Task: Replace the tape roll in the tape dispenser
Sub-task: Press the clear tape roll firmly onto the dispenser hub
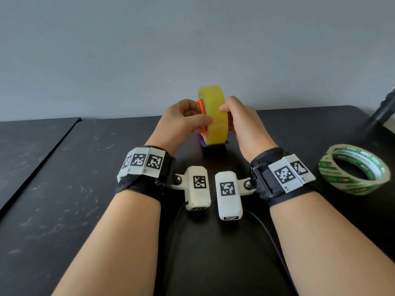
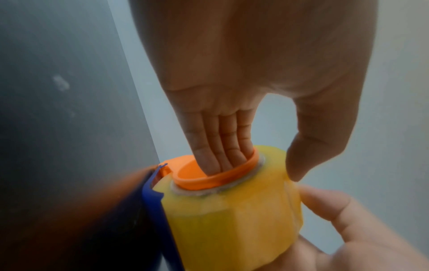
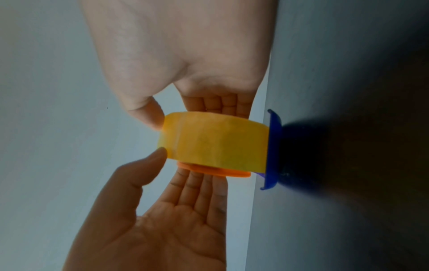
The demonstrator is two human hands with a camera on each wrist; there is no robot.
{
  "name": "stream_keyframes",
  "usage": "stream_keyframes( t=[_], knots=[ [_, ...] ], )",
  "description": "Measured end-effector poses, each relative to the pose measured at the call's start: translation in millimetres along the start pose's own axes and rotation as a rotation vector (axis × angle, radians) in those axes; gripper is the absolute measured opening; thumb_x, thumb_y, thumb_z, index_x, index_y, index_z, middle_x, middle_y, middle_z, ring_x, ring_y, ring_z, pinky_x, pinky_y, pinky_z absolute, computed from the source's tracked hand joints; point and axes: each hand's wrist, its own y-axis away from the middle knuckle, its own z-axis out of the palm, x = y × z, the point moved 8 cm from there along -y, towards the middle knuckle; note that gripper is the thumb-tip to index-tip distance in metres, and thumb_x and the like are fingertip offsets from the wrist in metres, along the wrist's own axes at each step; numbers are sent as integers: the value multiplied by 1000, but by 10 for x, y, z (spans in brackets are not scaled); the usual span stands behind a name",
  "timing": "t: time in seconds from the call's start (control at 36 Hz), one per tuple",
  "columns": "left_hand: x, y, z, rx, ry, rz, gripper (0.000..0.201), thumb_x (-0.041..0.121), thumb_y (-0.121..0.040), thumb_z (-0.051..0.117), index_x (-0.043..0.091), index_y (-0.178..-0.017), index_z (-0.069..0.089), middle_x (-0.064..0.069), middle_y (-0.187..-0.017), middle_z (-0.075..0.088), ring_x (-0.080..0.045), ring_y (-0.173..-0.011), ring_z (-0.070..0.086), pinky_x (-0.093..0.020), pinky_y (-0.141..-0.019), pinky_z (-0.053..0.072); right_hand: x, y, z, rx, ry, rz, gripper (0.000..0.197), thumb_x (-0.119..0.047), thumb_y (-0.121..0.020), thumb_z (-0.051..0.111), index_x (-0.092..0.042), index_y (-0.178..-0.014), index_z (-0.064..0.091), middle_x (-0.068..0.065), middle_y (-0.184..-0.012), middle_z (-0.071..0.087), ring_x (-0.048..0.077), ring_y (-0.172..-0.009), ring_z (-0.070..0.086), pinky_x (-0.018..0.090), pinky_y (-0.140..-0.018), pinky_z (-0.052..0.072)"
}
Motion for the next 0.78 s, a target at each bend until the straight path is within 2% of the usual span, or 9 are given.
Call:
stream_keyframes(
  t=[0.19,0.31,0.39,0.53,0.64,0.72,0.78],
  knots=[
    [22,-5,-11,50,14,20,21,3,-81,69,-7,-99,63,-21,-84,68,-29,-75,65,-39,-79,58,0,-5,0,-10,-11,8,29,-32,-61,53,-14,-84,50,11,-85,49,26,-82,51,42,-81,41],
    [14,-15,-48,81,23,24,18,7,-82,70,-5,-95,66,-16,-78,69,-26,-71,65,-41,-79,58,-10,11,35,-34,19,2,30,-38,-41,55,-21,-60,39,10,-82,38,27,-81,39,43,-76,31],
    [8,-20,-66,98,24,30,15,11,-82,70,-1,-91,68,-15,-77,69,-25,-69,66,-39,-77,59,-9,0,42,-52,27,-18,24,-39,-40,53,-24,-51,38,10,-83,38,28,-81,37,44,-76,29],
    [-8,-31,-84,107,27,26,16,15,-81,71,1,-87,69,-16,-76,69,-26,-70,66,-42,-78,58,-8,-1,14,-36,45,-19,27,-37,-43,56,-21,-59,42,9,-84,42,26,-81,43,42,-77,33],
    [-16,-36,-93,100,30,23,22,17,-80,72,-2,-90,69,-19,-79,69,-28,-71,66,-42,-79,58,-21,5,4,-11,53,-8,26,-34,-56,56,-16,-73,49,11,-84,47,25,-80,48,42,-77,38],
    [-5,-24,-69,81,32,33,25,14,-83,71,-7,-95,67,-25,-85,68,-30,-73,66,-39,-77,58,-19,-6,-8,2,28,1,30,-35,-62,54,-15,-85,53,11,-84,53,25,-79,53,42,-78,43],
    [-9,-24,-63,69,35,30,23,14,-84,70,-6,-94,67,-24,-85,68,-29,-74,66,-35,-74,58,-18,2,2,-7,24,5,32,-35,-64,53,-14,-87,55,12,-85,56,25,-80,56,41,-77,45]
  ],
)
